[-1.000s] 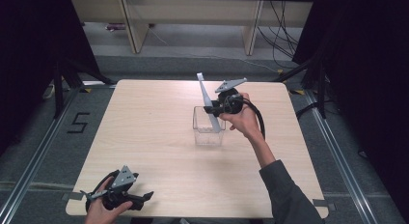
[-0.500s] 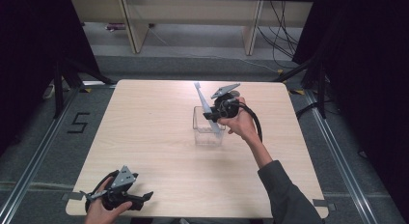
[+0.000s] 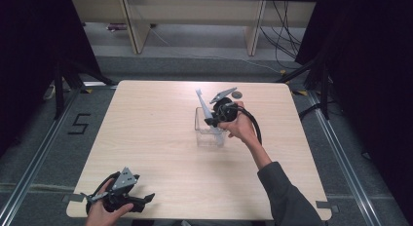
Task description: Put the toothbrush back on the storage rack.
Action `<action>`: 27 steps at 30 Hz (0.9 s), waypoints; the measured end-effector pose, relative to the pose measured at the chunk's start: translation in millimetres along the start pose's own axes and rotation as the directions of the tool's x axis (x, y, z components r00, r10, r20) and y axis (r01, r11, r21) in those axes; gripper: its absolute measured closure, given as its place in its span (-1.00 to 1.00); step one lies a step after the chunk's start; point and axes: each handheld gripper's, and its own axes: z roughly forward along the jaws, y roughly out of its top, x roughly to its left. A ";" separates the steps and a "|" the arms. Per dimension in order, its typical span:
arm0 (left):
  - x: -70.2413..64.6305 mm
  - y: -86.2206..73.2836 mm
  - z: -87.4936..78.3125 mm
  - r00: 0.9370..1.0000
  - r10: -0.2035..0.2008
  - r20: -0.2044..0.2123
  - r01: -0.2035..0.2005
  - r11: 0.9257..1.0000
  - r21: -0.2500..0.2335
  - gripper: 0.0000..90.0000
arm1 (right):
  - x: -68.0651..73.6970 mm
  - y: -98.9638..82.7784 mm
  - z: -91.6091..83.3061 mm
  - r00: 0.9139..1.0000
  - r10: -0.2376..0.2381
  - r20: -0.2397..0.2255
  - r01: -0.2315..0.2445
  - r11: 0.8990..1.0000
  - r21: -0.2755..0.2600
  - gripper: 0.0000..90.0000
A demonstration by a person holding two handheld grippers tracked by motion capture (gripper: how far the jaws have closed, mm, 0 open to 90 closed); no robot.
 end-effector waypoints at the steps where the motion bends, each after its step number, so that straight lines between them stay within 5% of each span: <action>1: 0.3 0.1 0.0 1.000 -0.002 -0.001 0.002 1.000 -0.003 -0.67 | 1.3 -0.4 1.0 1.000 0.013 -0.010 -0.013 1.000 0.010 0.49; 3: 0.3 0.7 0.4 1.000 0.000 0.001 0.000 1.000 -0.005 -0.67 | -2.0 -0.2 6.1 0.999 -0.040 -0.001 0.040 0.999 0.006 0.49; 4: 0.3 0.7 0.4 1.000 0.000 0.001 0.000 1.000 -0.005 -0.67 | -2.0 -0.2 6.1 0.999 -0.040 -0.001 0.040 0.999 0.006 0.49; 5: 0.0 -0.1 -0.1 1.000 0.002 0.006 -0.002 1.000 0.005 -0.67 | 0.5 -0.4 7.3 1.000 0.016 0.004 -0.016 0.999 0.041 0.49; 7: 0.9 0.6 -0.3 1.000 0.004 -0.001 -0.004 1.000 0.000 -0.67 | -2.6 1.4 9.6 1.000 -0.031 -0.001 0.031 0.999 0.021 0.49; 12: -0.5 -0.2 0.2 1.000 -0.006 0.006 0.006 1.000 -0.002 -0.67 | -3.1 5.1 13.6 0.999 -0.036 -0.002 0.036 0.999 0.034 0.49; 19: 0.4 -0.4 -0.1 1.000 0.000 0.000 0.000 1.000 -0.002 -0.67 | -1.6 9.9 19.5 1.000 0.025 0.007 -0.025 0.997 0.075 0.49; 24: 0.2 -0.3 0.0 1.000 0.003 0.000 -0.003 1.000 0.001 -0.67 | -3.3 11.0 21.6 1.000 0.003 -0.001 -0.003 0.998 0.065 0.48; 25: 1.0 -0.1 -0.1 1.000 -0.001 -0.002 0.001 1.000 0.002 -0.67 | -2.0 11.4 20.5 0.999 0.045 0.008 -0.046 0.995 0.087 0.48; 27: 0.6 0.3 0.4 1.000 -0.005 -0.001 0.005 1.000 -0.006 -0.67 | -3.1 11.7 21.4 0.999 0.032 0.004 -0.032 0.996 0.082 0.48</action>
